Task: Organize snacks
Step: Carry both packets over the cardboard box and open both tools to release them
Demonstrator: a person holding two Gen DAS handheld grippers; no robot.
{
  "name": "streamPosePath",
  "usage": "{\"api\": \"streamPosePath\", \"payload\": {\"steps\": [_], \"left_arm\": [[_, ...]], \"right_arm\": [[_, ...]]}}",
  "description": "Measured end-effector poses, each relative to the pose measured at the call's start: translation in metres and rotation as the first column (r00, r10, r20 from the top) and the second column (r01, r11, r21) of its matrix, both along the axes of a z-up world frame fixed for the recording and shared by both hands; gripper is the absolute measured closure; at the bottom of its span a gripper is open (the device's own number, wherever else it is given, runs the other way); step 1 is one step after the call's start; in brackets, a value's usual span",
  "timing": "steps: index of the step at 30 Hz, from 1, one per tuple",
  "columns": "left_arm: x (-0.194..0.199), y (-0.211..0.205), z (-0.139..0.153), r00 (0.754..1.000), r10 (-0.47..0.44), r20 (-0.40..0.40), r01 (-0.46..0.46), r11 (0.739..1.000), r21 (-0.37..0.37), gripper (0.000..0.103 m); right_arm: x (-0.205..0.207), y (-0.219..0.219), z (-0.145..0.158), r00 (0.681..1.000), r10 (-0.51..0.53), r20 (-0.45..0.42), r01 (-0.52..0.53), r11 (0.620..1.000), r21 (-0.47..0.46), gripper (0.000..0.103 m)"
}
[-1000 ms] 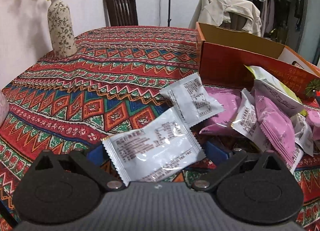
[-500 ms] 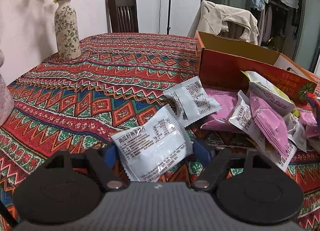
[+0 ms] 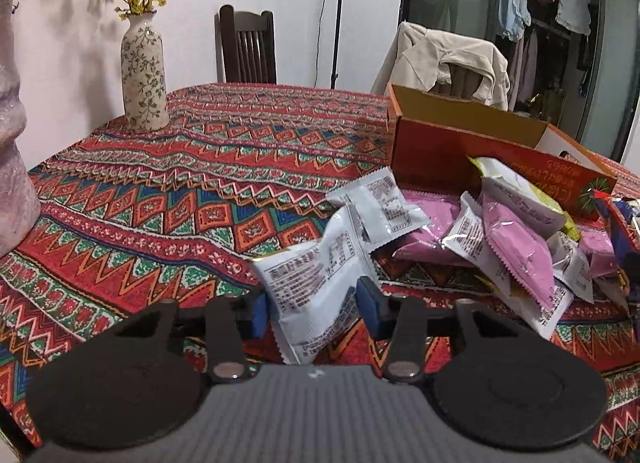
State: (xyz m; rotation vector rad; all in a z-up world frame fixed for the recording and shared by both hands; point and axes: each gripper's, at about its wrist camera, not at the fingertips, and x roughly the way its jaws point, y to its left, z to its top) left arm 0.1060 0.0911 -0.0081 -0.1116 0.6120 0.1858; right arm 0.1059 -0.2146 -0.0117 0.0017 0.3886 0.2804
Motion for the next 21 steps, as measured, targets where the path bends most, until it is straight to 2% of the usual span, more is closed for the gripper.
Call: {"api": "streamPosePath", "payload": {"steps": [5,10,21], "left_arm": [[-0.007,-0.002,0.013,0.999,-0.016,0.046,0.016,1.000,0.006,0.080],[-0.010,-0.009,0.025,0.995,-0.035,0.092,0.033,0.999,0.024,0.091],[-0.007,-0.030,0.058,0.974,-0.096,0.205,0.088,0.995,0.050,0.091]], "right_arm": [[-0.007,0.004,0.002,0.999,0.018,0.030,-0.017,0.999,-0.028,0.044],[-0.013,0.002,0.013,0.998,0.028,0.056,-0.027,0.999,-0.025,0.044],[-0.011,-0.007,0.042,0.993,0.007,0.119,-0.002,0.999,-0.038,0.044]]}}
